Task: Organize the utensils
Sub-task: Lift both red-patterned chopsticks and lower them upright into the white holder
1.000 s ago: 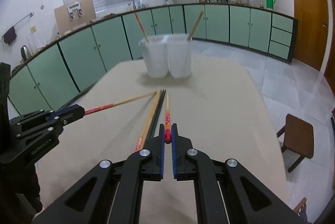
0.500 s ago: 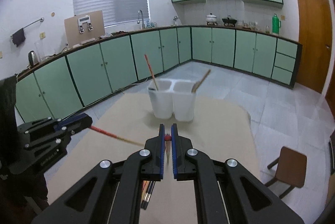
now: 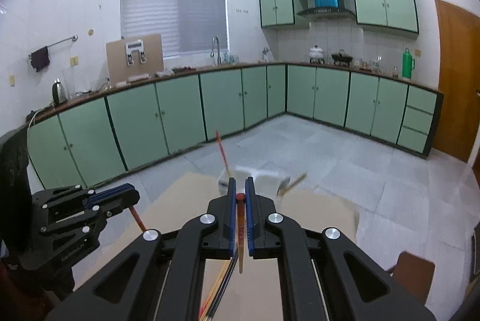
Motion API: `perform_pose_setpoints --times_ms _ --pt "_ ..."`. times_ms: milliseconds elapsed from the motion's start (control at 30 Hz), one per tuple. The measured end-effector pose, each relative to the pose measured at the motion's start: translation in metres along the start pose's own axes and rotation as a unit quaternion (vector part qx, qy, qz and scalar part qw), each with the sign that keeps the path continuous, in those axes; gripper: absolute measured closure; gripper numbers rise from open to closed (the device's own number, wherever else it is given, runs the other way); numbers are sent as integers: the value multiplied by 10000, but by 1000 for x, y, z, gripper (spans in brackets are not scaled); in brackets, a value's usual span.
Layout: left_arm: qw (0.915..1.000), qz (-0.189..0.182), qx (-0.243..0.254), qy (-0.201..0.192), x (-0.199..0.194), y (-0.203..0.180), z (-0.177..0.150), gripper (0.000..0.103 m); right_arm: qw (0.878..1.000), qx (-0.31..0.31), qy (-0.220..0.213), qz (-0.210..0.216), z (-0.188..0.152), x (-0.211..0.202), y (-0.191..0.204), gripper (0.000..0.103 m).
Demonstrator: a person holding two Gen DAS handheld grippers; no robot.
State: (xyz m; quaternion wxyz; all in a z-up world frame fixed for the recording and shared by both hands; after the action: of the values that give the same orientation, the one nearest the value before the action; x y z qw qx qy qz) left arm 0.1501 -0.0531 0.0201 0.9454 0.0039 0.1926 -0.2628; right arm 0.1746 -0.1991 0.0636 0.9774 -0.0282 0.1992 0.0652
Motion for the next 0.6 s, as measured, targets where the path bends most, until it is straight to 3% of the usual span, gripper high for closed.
perform_pose_setpoints --times_ms 300,600 --pt "9980 47 305 -560 26 4 70 98 9992 5 -370 -129 55 23 -12 97" --pt "9951 87 298 -944 85 22 137 98 9982 248 -469 -262 93 78 -25 97"
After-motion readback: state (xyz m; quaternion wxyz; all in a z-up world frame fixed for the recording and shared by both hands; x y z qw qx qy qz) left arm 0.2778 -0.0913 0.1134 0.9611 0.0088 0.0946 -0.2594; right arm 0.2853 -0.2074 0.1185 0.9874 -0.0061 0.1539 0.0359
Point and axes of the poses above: each gripper's, at about its wrist camera, not at the fingertips, and x roughly the way its jaws point, y to its left, z to its top, the point moved 2 cm from there along x, roughly the way its jaws point, and after that the axes turned 12 degrees about -z, right-handed, at the moved point
